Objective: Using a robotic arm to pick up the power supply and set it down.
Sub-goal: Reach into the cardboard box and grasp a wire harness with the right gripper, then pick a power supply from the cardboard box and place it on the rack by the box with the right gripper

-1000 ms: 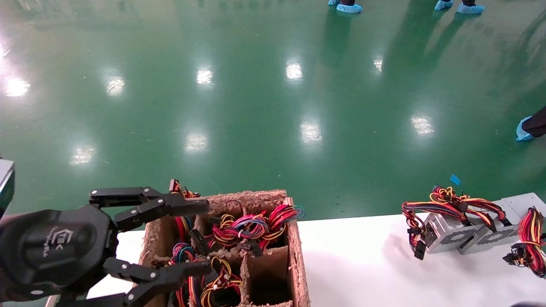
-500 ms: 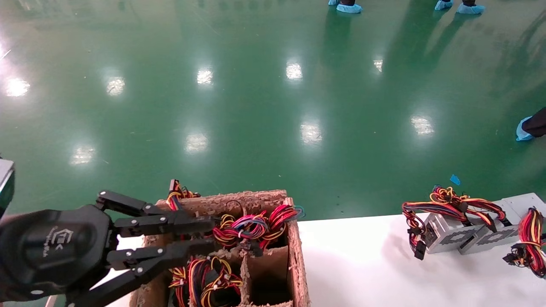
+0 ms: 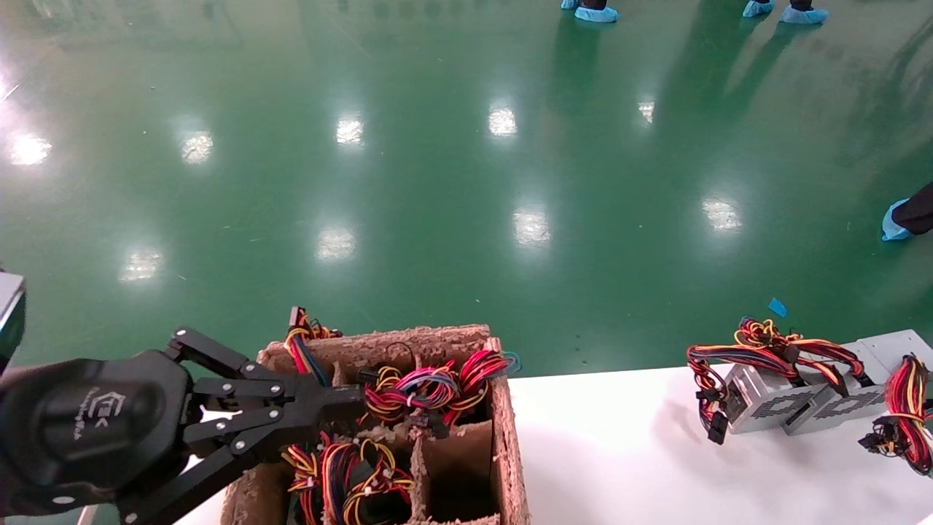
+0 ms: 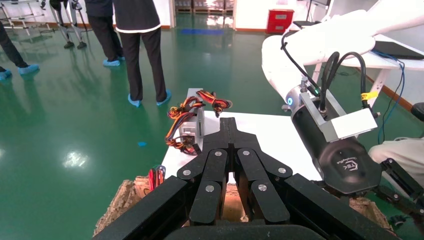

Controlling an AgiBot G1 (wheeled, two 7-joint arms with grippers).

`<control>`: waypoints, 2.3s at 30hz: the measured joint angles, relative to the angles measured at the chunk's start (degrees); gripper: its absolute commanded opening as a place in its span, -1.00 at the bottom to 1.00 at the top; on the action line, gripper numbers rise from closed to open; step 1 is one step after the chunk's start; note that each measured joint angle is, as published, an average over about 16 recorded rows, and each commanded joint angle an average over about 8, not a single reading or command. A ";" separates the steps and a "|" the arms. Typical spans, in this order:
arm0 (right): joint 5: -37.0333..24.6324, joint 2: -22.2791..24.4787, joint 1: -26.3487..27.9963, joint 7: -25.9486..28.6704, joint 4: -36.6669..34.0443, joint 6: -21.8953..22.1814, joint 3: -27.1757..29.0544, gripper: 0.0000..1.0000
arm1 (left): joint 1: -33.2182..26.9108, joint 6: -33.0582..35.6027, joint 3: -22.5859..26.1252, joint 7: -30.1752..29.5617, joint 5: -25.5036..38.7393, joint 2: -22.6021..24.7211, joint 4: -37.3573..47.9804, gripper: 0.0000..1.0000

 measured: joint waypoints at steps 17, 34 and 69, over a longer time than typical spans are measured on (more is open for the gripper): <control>-0.99 0.14 0.08 0.09 0.01 0.86 -0.59 -1.00 | 0.00 0.00 0.01 0.01 -0.01 0.00 0.00 -1.00; 10.53 2.16 -3.08 -0.02 -1.68 -1.18 2.27 -1.00 | -0.01 -0.01 0.02 0.01 -0.02 -0.01 0.00 -1.00; 56.51 11.79 -11.75 -1.27 -7.88 -6.03 11.61 -1.00 | -0.01 -0.02 0.05 0.02 -0.03 -0.02 0.00 -1.00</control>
